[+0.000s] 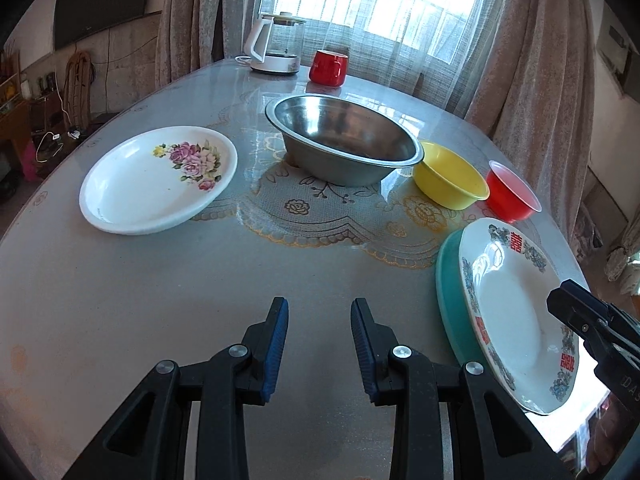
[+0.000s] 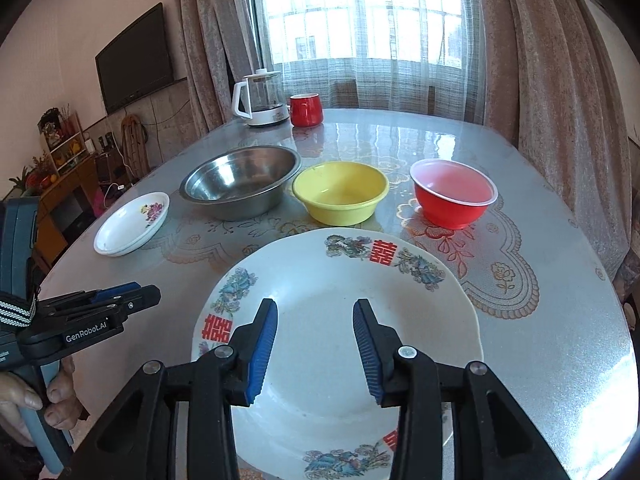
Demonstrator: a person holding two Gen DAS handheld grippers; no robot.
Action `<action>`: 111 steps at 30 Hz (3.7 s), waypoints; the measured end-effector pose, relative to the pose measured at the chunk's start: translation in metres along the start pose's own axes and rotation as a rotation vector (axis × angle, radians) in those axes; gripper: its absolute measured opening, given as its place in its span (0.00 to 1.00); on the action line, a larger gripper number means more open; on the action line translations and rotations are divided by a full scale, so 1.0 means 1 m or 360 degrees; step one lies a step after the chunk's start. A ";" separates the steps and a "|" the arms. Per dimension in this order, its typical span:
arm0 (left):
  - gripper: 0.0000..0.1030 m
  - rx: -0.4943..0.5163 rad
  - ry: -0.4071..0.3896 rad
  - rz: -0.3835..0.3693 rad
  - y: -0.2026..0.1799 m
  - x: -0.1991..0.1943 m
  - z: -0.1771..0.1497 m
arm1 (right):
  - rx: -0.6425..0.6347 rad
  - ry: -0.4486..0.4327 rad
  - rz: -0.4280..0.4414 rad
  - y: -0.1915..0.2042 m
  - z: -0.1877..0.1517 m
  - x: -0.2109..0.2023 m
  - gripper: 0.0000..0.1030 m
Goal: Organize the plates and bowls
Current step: 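Grasp the rim of the small rose-patterned plate with the right gripper, then lift the rose plate and carry it over the stacked plates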
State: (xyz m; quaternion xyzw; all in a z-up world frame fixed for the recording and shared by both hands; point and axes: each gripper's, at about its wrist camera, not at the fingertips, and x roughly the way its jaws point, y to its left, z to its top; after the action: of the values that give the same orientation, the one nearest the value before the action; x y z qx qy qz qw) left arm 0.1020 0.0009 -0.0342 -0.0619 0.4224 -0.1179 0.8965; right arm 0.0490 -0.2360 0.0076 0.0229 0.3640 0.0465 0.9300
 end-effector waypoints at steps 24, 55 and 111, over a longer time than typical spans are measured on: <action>0.32 -0.0430 -0.0237 0.0215 0.173 -0.032 0.033 | 0.0089 0.0453 0.0694 0.126 0.054 0.113 0.37; 0.13 -0.0308 -0.0050 0.0163 0.184 0.030 0.068 | 0.0014 0.0518 0.0517 0.178 0.085 0.190 0.16; 0.17 -0.0305 -0.0119 -0.0079 0.118 -0.038 -0.012 | -0.0083 0.0336 0.0551 0.137 0.041 0.111 0.20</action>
State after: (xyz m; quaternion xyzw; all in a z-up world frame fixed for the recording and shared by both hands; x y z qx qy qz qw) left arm 0.0882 0.1245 -0.0388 -0.1623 0.3962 -0.0968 0.8985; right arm 0.1483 -0.0883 -0.0273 0.0560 0.4487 0.2174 0.8650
